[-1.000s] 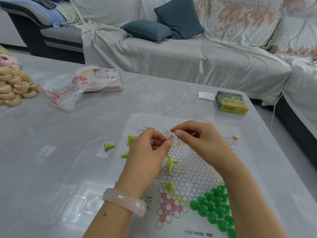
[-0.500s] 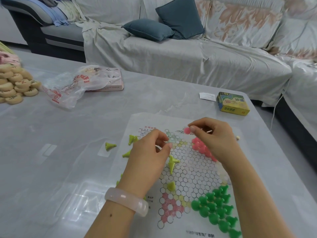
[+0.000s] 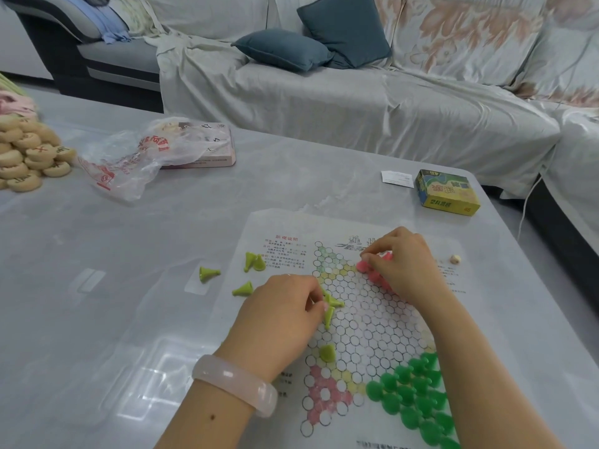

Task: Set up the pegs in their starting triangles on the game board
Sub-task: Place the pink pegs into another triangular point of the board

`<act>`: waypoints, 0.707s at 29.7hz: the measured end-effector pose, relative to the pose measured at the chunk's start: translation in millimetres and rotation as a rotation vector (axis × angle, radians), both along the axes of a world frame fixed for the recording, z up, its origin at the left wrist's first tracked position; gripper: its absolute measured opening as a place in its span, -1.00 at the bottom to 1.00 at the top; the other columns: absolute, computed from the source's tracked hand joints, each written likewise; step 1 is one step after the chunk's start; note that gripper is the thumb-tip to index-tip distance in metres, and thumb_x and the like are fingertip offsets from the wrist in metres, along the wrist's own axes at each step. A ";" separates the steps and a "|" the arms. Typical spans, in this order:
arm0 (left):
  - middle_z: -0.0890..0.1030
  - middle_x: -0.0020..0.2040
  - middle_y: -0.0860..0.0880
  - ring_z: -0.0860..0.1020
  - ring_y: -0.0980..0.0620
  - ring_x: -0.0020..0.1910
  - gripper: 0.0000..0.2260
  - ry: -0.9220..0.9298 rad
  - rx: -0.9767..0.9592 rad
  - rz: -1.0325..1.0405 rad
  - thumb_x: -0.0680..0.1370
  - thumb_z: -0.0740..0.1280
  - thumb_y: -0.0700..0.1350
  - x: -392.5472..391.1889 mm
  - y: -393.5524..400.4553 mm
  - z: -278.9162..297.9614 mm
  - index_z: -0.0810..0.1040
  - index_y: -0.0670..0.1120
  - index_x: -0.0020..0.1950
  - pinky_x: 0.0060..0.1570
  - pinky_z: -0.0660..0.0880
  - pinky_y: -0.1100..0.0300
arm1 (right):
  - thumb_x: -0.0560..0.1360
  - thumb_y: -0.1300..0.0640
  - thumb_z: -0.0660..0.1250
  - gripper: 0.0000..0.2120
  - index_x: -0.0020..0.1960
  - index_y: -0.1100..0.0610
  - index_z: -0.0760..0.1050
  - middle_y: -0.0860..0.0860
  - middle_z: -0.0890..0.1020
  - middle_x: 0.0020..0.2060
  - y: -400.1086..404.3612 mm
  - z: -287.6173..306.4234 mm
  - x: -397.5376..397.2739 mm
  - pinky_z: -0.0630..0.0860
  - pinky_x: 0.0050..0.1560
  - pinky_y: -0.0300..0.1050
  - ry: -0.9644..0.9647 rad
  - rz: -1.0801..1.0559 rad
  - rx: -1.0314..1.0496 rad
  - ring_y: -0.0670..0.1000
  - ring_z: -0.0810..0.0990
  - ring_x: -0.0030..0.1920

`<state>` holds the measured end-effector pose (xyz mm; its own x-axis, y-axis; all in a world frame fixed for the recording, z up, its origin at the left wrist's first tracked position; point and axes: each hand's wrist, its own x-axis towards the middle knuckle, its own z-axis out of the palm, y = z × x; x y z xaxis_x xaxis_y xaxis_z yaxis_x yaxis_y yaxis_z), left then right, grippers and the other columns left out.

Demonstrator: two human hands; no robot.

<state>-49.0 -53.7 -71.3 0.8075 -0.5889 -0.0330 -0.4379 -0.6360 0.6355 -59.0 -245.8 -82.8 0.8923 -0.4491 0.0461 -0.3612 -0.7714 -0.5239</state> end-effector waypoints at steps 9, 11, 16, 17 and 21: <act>0.57 -0.06 0.12 0.51 0.14 -0.13 -0.85 -0.005 0.002 0.035 0.55 0.20 0.00 2.6 3.1 -2.0 0.54 0.03 0.00 -0.12 0.47 0.25 | 0.38 0.06 0.41 -0.82 -0.37 -0.13 0.52 -0.08 0.46 -0.11 -1.4 -1.9 -1.8 0.49 0.06 0.09 0.010 0.004 -0.009 0.07 0.48 0.04; 0.57 -0.08 0.11 0.51 0.13 -0.14 -0.85 0.000 0.000 0.045 0.55 0.20 0.00 4.6 4.8 -1.7 0.54 0.03 -0.01 -0.12 0.48 0.23 | 0.38 0.06 0.40 -0.90 -0.31 -0.07 0.59 -0.07 0.44 -0.11 -1.9 -1.9 -1.6 0.46 0.10 0.06 0.018 0.001 -0.029 0.04 0.42 0.09; 0.57 -0.13 0.11 0.52 0.15 -0.17 -0.86 -0.013 -0.033 0.129 0.55 0.21 -0.02 13.9 15.9 1.2 0.54 0.02 -0.08 -0.12 0.47 0.22 | 0.42 0.01 0.35 -0.86 -0.08 0.02 0.64 -0.06 0.42 -0.06 -2.3 -2.0 -4.5 0.26 0.06 -0.15 0.044 0.034 -0.125 -0.04 0.27 0.04; 0.58 -0.13 0.10 0.52 0.15 -0.18 -0.86 -0.016 -0.039 0.151 0.55 0.21 -0.03 16.7 19.6 1.8 0.55 0.01 -0.09 -0.13 0.46 0.22 | 0.43 0.00 0.34 -0.83 -0.04 0.01 0.62 -0.05 0.43 -0.04 -2.0 -2.0 -5.3 0.22 0.06 -0.17 0.053 0.046 -0.139 -0.06 0.23 0.03; 0.58 -0.13 0.07 0.52 0.08 -0.18 -0.88 -0.031 -0.037 0.229 0.54 0.24 -0.06 28.2 37.2 2.2 0.55 -0.01 -0.11 -0.15 0.45 0.19 | 0.45 0.03 0.31 -0.80 0.06 0.00 0.57 -0.06 0.38 -0.04 -1.8 7.5 -8.4 0.16 0.07 -0.19 -0.012 0.044 -0.145 -0.06 0.24 0.07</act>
